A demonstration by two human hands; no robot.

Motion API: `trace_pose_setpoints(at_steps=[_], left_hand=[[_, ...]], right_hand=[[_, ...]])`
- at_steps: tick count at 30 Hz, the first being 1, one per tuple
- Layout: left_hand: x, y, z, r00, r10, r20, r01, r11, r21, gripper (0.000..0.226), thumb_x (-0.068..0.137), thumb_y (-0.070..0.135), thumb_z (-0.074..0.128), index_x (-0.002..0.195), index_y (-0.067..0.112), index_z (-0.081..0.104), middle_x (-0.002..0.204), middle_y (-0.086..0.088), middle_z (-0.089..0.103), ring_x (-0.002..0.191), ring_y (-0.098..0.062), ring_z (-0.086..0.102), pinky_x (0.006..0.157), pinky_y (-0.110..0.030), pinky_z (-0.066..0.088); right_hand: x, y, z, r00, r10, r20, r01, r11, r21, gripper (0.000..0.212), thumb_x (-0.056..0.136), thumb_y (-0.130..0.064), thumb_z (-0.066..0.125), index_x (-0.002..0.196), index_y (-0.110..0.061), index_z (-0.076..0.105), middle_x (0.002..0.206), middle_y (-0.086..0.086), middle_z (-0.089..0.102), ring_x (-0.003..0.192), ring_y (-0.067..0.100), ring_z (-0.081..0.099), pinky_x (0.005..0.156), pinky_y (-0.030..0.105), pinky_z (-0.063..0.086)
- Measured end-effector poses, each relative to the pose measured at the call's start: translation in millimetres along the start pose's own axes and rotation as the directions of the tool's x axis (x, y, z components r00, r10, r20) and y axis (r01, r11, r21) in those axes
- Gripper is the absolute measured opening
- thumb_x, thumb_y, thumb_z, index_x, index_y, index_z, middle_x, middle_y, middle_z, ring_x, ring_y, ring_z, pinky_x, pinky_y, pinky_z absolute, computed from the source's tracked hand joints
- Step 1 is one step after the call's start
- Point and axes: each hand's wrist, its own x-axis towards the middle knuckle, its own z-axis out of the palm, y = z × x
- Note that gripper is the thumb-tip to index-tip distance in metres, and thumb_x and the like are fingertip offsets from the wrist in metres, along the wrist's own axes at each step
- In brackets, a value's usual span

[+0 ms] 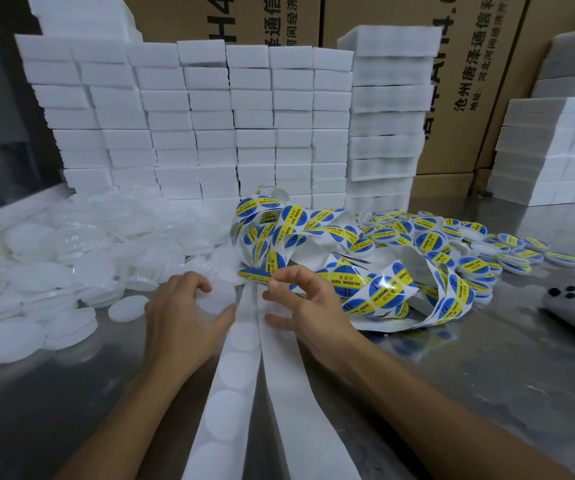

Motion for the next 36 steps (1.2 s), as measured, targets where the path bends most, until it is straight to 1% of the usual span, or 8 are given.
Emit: trace_pose_setpoints(at_steps=[4,10,13,15,17,27,31,36], left_hand=[[-5.4,21.9,-0.7,0.923,0.347,-0.168,-0.366,0.925,-0.099,0.034,0.068,0.027,0.077,0.090,0.014,0.055,0.095,0.001,0.055,0.086,-0.021,0.058,0.070,-0.041,0.050],[-15.1,42.1,-2.1,0.887,0.442,-0.136,-0.460,0.870,-0.177,0.026,0.073,0.022,0.070,0.094,0.011,0.058,0.108,-0.003,0.056,0.099,-0.015,0.058,0.077,-0.025,0.050],[-18.0,47.7,-1.4,0.988,0.146,-0.052,-0.152,0.843,-0.516,0.039,0.072,0.005,0.080,0.102,0.017,0.058,0.106,0.006,0.061,0.088,-0.011,0.065,0.069,-0.015,0.052],[-17.6,52.4,-2.6,0.969,-0.150,0.198,0.248,0.590,-0.768,0.044,0.073,-0.005,0.078,0.103,0.020,0.058,0.096,0.004,0.071,0.077,-0.014,0.071,0.064,-0.020,0.056],[-15.1,48.9,-2.2,0.908,-0.246,0.339,0.416,0.426,-0.804,0.032,0.080,-0.006,0.072,0.101,0.016,0.062,0.087,-0.006,0.076,0.073,-0.018,0.073,0.063,-0.025,0.058],[-7.6,39.5,-5.5,0.759,-0.436,0.483,0.557,0.049,-0.829,0.015,0.081,-0.004,0.068,0.096,-0.002,0.065,0.091,-0.017,0.075,0.083,-0.025,0.074,0.070,-0.027,0.059],[-6.7,38.0,-6.4,0.729,-0.473,0.496,0.563,0.002,-0.826,0.015,0.076,-0.006,0.071,0.089,0.002,0.067,0.086,-0.014,0.076,0.078,-0.023,0.074,0.069,-0.026,0.060],[-7.4,38.6,-7.3,0.756,-0.404,0.514,0.570,0.021,-0.822,0.022,0.071,0.000,0.073,0.092,0.001,0.070,0.089,-0.015,0.076,0.082,-0.024,0.074,0.069,-0.025,0.059]], right_hand=[[0.6,1.0,-1.2,1.000,-0.024,0.008,0.023,0.994,0.108,0.029,0.084,-0.011,0.076,0.099,-0.031,0.062,0.108,0.003,0.064,0.092,0.022,0.068,0.081,0.054,0.059],[-0.1,2.5,-0.7,0.994,-0.056,0.089,0.042,0.987,0.154,0.042,0.085,0.005,0.069,0.111,-0.021,0.050,0.080,0.010,0.071,0.076,0.024,0.069,0.069,0.040,0.060],[1.0,1.6,-2.0,0.996,-0.079,0.051,0.072,0.989,0.131,0.043,0.084,0.005,0.070,0.110,-0.023,0.050,0.084,0.016,0.070,0.077,0.027,0.067,0.078,0.048,0.058],[1.9,1.4,-4.0,0.995,-0.093,0.032,0.090,0.991,0.100,0.043,0.084,0.003,0.071,0.109,-0.027,0.051,0.085,0.015,0.072,0.079,0.028,0.068,0.084,0.051,0.056],[2.2,1.4,-5.6,0.994,-0.103,0.028,0.100,0.992,0.078,0.043,0.085,0.002,0.071,0.109,-0.028,0.052,0.089,0.014,0.074,0.083,0.028,0.070,0.086,0.051,0.056],[3.3,-8.9,-7.9,0.997,-0.066,-0.035,0.069,0.993,0.092,0.009,0.087,-0.014,0.073,0.091,-0.023,0.072,0.089,-0.007,0.067,0.083,0.005,0.065,0.084,0.048,0.060],[6.0,-14.2,-15.6,0.999,0.018,-0.044,-0.007,0.975,0.220,0.005,0.087,-0.015,0.072,0.090,-0.013,0.075,0.086,0.003,0.069,0.081,0.007,0.064,0.088,0.047,0.058],[4.3,-13.3,-13.7,0.999,0.035,-0.038,-0.030,0.993,0.114,0.004,0.087,-0.014,0.073,0.088,-0.012,0.076,0.082,0.003,0.073,0.080,0.008,0.068,0.086,0.037,0.059]])
